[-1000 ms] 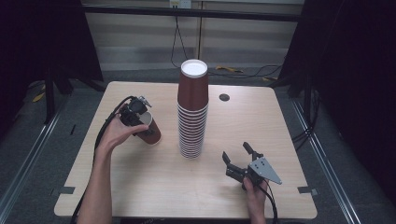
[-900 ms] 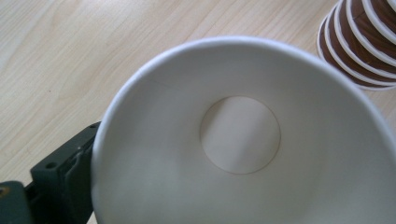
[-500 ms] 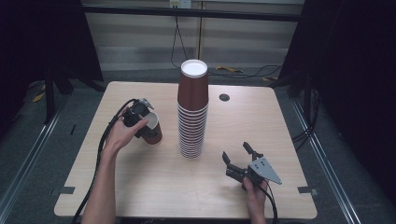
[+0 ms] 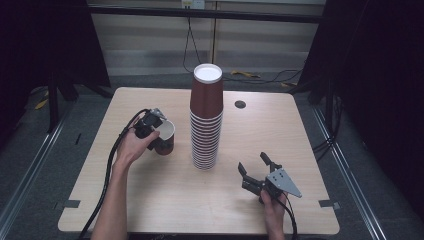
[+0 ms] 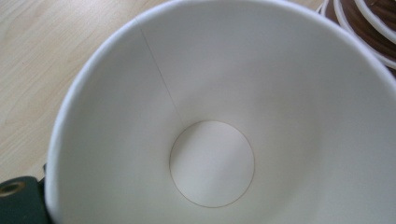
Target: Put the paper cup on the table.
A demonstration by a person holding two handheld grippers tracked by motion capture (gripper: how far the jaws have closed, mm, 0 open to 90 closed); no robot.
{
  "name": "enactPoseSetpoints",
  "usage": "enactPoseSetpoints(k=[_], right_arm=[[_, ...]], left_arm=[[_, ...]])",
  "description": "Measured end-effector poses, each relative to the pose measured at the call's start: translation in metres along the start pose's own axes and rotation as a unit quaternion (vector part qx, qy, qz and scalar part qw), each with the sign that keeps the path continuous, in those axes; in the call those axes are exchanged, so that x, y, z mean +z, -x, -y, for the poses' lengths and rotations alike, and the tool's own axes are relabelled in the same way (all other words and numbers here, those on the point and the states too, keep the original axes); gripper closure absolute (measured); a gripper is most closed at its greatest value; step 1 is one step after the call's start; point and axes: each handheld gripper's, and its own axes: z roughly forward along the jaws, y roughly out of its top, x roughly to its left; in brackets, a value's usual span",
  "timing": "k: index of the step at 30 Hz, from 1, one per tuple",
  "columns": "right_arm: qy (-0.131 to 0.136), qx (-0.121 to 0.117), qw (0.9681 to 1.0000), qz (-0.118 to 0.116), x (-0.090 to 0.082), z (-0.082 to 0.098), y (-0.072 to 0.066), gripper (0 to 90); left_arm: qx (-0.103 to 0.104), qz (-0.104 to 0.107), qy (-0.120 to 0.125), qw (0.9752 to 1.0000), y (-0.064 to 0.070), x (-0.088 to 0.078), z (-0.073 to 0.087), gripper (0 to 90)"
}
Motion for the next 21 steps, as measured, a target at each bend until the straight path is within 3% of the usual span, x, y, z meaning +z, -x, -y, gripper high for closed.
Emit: enactPoseSetpoints(k=[4, 7, 8, 10, 13, 17, 18, 21], right_arm=[[0.0, 0.0, 1.0, 0.0, 0.0, 0.0, 0.0, 13.7], [0.0, 0.0, 1.0, 0.0, 0.0, 0.0, 0.0, 13.7], [0.0, 0.0, 1.0, 0.0, 0.0, 0.0, 0.0, 13.7], [0.0, 0.0, 1.0, 0.0, 0.0, 0.0, 0.0, 13.7], [0.0, 0.0, 1.0, 0.0, 0.0, 0.0, 0.0, 13.7], [0.0, 0.0, 1.0, 0.0, 0.0, 0.0, 0.0, 13.7], [0.0, 0.0, 1.0, 0.0, 0.0, 0.0, 0.0, 13.7], [-0.001, 0.0, 1.0, 0.001, 0.0, 0.0, 0.0, 13.7]], left_arm=[[-0.003, 0.005, 0.011, 0.9999, -0.001, 0.002, 0.006, 2.6], [0.015, 0.003, 0.01, 0.9998, 0.001, 0.002, 0.01, 3.6], [0.002, 0.004, 0.026, 0.9996, 0.002, 0.003, 0.012, 6.5], [0.002, 0.004, 0.034, 0.9994, 0.001, 0.002, 0.016, 12.9], [0.003, 0.007, 0.035, 0.9994, 0.002, 0.004, 0.021, 13.3], [-0.018, 0.01, 0.056, 0.9982, 0.003, 0.004, 0.028, 14.8], [-0.006, 0.009, 0.047, 0.9988, 0.001, 0.003, 0.029, 15.0], [-0.026, 0.014, 0.057, 0.9979, 0.001, 0.004, 0.035, 15.2]])
